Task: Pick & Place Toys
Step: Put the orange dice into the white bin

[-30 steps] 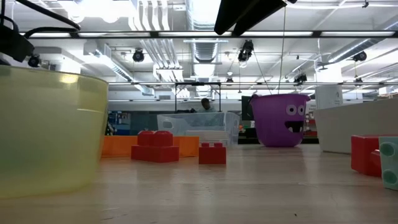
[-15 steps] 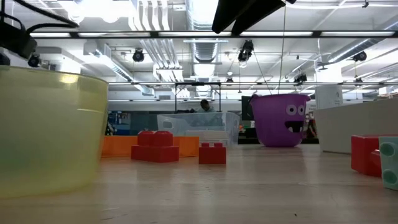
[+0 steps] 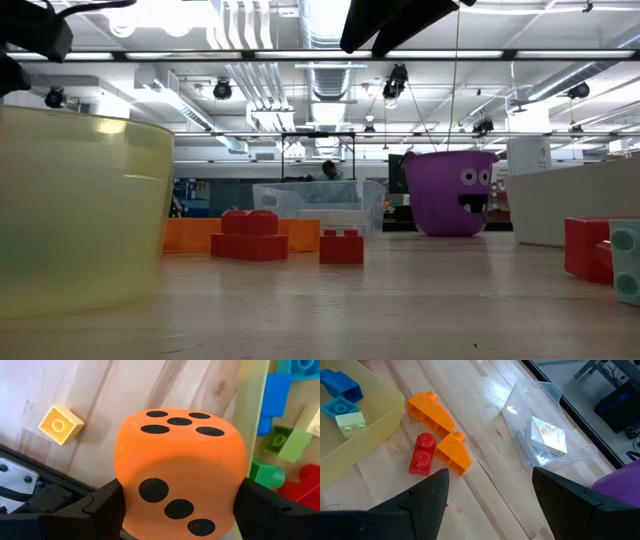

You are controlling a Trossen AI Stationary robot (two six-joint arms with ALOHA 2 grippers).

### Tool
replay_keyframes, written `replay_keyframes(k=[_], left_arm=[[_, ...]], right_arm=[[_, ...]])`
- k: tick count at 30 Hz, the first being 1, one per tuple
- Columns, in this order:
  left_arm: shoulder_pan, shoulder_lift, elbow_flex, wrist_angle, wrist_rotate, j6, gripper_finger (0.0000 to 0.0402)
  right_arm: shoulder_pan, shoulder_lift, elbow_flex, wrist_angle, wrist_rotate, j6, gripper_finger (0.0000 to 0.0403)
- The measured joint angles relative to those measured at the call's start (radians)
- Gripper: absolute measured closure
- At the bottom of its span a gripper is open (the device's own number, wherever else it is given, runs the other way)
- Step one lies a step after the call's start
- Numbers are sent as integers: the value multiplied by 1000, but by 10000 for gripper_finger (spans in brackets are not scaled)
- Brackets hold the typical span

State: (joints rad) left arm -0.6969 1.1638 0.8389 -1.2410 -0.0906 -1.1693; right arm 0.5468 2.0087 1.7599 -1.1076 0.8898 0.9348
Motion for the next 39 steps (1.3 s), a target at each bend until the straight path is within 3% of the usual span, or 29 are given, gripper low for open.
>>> replay_keyframes(k=[11,19,30,39], left_arm=[[1,-54,1,2,-77,-44,114],[1,-96,78,27,-189,-35,114],[2,-100,232,189,-345,184,114],[12,-100,274,320,-369,329,118]], right_arm=[[0,0,0,0,0,0,119],[0,0,0,6,0,0,119],[0,0,0,32,0,0,119],[0,0,0,45,0,0,119]])
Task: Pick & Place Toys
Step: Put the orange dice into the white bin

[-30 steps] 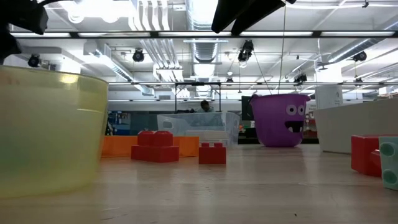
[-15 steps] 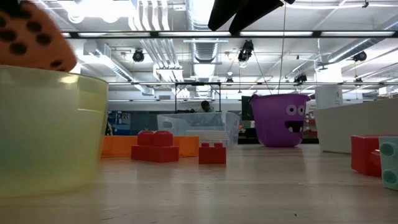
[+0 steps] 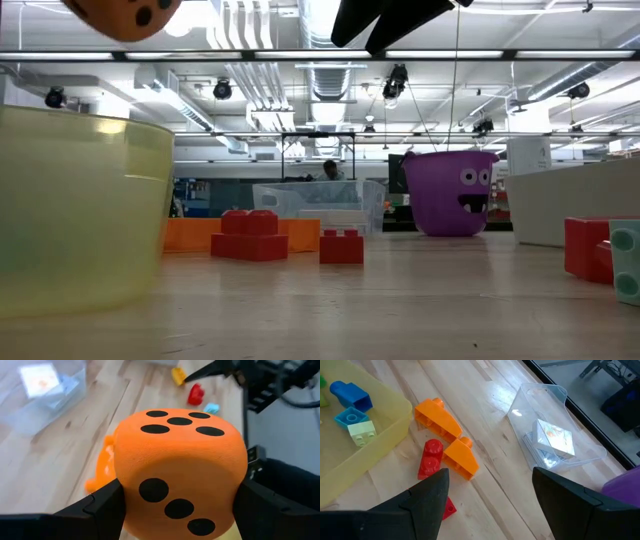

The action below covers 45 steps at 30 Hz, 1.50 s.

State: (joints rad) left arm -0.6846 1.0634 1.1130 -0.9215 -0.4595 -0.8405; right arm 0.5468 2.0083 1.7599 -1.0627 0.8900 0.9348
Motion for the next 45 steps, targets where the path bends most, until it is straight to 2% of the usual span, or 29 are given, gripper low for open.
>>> replay_keyframes(k=[11,15,18,22,27,31,36,40,45], left_arm=[[12,1,1,55,-5,83,118],[13,-6,1,68,-5,85,118],[14,-15,1,68,-5,85,118],[14,-30,1,68,-5,85,118],[14,-50,1,68,-5,85,118],[14,-65,1,68,-5,85,118],[14,-80,1,68,-5,85,118],[14,-85,1,78,-5,85,118],[14,-86,1,107,-5,85,118]], right_arm=[[-4,0,0,43,1,0,119],[-13,1,0,86,101,-30,119],[-22,1,0,130,113,-9,119],[-25,3,0,228,128,-186,119],[-24,3,-3,351,255,-332,119],[-18,3,12,365,270,-448,119],[-9,3,13,500,319,-592,119],[-1,3,13,629,440,-679,119],[16,3,17,717,505,-732,119]])
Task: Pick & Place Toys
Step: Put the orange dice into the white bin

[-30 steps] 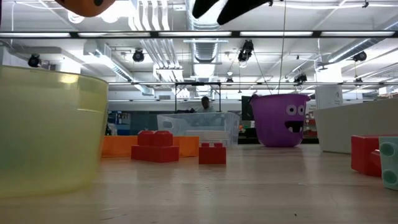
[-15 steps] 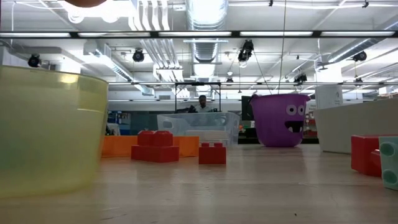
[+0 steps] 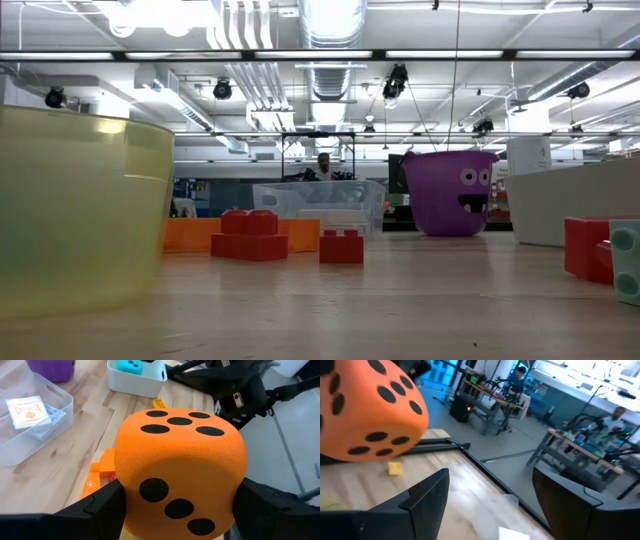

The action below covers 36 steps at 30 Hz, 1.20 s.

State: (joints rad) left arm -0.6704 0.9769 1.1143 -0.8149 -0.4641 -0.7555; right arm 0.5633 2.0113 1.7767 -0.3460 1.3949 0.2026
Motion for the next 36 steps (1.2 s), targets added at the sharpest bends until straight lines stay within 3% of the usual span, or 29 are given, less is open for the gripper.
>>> replay_keyframes(k=[12,19,36], left_arm=[[0,0,0,68,1,34,118],[0,0,0,83,11,34,118],[0,0,0,86,12,30,118]], right_arm=[[21,0,1,46,-72,176,119],[8,0,0,47,-300,106,119],[8,0,0,102,-240,-50,110]])
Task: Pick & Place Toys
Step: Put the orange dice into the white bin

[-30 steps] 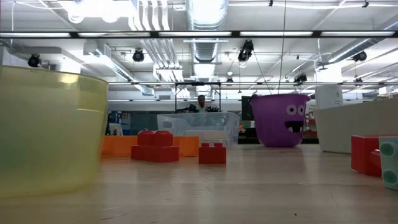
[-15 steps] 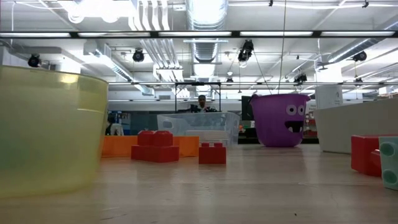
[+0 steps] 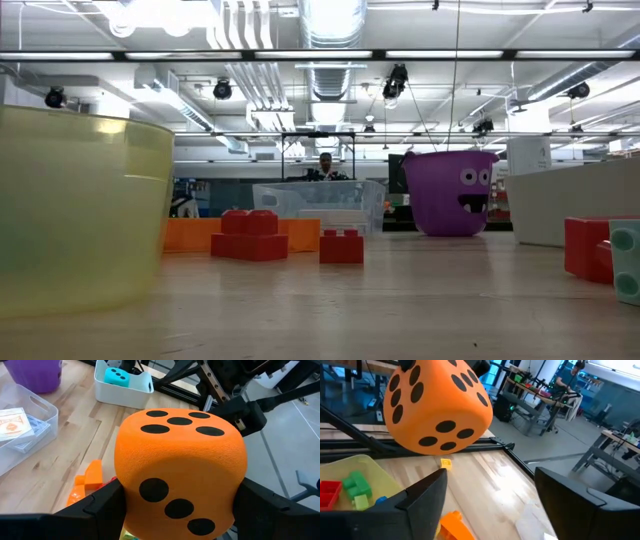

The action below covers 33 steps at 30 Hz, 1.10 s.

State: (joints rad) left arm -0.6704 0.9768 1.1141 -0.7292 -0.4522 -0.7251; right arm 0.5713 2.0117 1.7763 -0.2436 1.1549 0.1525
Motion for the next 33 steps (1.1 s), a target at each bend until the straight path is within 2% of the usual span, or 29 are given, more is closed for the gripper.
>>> replay_keyframes(k=[7,10,15,17,24,27,33], left_arm=[[0,0,0,2,1,-5,118],[0,0,0,19,2,-7,118],[0,0,0,75,6,-6,118],[0,0,0,106,24,1,118],[0,0,0,208,101,23,118],[0,0,0,215,106,24,118],[4,0,0,257,108,30,118]], right_arm=[[0,0,0,4,-33,-3,12],[0,1,0,22,-92,-5,15],[0,1,0,48,-263,-78,18],[1,1,0,66,-291,-109,18],[0,-2,0,146,-290,-307,19],[0,-3,0,240,-284,-370,19],[5,-3,0,352,-214,-612,19]])
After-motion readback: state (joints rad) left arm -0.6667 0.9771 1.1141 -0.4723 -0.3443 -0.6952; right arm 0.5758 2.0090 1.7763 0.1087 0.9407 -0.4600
